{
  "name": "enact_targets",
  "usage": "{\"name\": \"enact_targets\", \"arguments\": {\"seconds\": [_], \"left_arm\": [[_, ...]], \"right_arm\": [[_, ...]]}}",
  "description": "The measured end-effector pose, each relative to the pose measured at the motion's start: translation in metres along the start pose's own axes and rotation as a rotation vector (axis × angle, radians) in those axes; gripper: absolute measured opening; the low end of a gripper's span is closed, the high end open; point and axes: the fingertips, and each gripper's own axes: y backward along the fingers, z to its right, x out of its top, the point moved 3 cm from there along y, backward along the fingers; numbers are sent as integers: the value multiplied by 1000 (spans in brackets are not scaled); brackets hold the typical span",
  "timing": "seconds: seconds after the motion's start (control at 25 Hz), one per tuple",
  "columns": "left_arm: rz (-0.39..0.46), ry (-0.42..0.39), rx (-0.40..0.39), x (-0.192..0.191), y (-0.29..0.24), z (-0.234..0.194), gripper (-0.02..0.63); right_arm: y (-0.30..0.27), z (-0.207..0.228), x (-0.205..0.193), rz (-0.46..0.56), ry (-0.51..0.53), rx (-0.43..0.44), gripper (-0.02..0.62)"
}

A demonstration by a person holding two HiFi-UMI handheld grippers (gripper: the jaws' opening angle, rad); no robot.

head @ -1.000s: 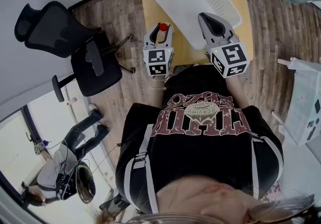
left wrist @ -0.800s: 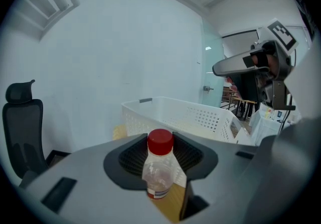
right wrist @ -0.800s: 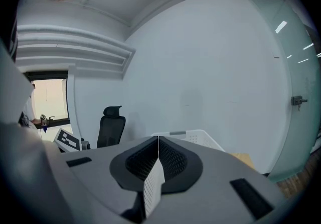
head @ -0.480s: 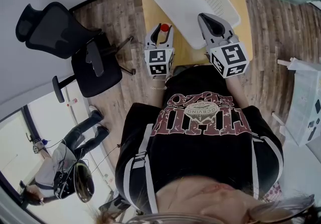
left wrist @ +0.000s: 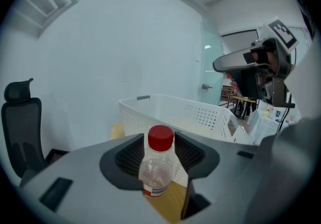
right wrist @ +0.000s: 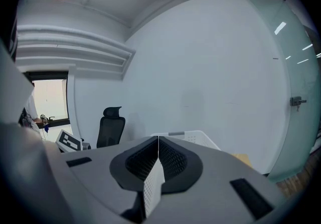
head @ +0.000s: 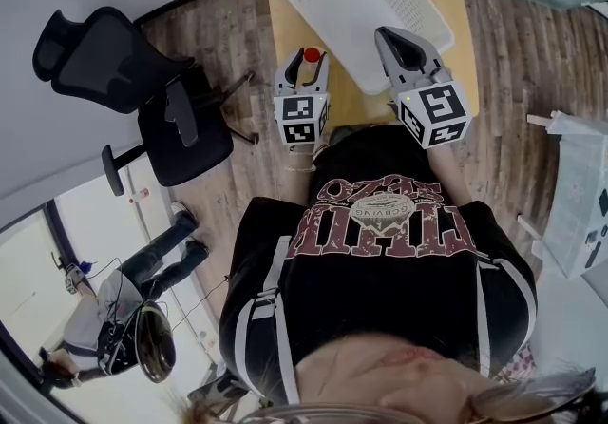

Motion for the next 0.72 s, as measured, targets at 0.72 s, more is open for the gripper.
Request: {"name": "enact_targets", "arguments": {"seconds": [0.72], "left_arm": [[70, -15, 41, 26, 22, 0, 227]], "right_arm": [[5, -1, 0, 12, -7, 14, 18]]}}
